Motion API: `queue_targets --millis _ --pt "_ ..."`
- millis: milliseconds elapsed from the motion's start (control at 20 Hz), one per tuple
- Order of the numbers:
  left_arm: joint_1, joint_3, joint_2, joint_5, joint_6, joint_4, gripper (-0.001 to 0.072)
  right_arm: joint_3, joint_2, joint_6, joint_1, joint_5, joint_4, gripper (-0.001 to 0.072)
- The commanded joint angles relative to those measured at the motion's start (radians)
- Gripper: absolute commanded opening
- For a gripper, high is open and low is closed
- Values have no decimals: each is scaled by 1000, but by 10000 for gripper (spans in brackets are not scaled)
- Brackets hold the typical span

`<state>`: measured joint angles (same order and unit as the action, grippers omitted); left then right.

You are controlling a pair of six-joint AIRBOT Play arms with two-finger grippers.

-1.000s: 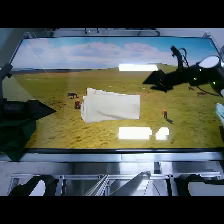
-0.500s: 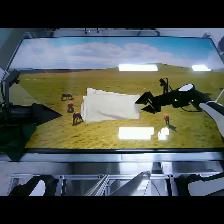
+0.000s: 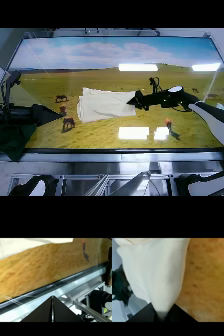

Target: Fold the shirts.

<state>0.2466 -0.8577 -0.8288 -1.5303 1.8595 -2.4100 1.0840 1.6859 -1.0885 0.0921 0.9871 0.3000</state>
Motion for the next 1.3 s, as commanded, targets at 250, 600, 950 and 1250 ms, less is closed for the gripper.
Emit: queue_targets --millis 250,600,950,1250 --pt "1 0 0 4 26 2 16 42 -573 -460 -686 72 799 18" --pt "1 0 0 15 45 2 16 3 -708 -543 -1295 274 1201 18" --pt "0 0 -25 23 45 1 16 -100 -657 -534 -1326 330 1372 434" --pt "-32 0 -106 13 63 -2 16 -100 -650 -539 -1324 394 1271 690"
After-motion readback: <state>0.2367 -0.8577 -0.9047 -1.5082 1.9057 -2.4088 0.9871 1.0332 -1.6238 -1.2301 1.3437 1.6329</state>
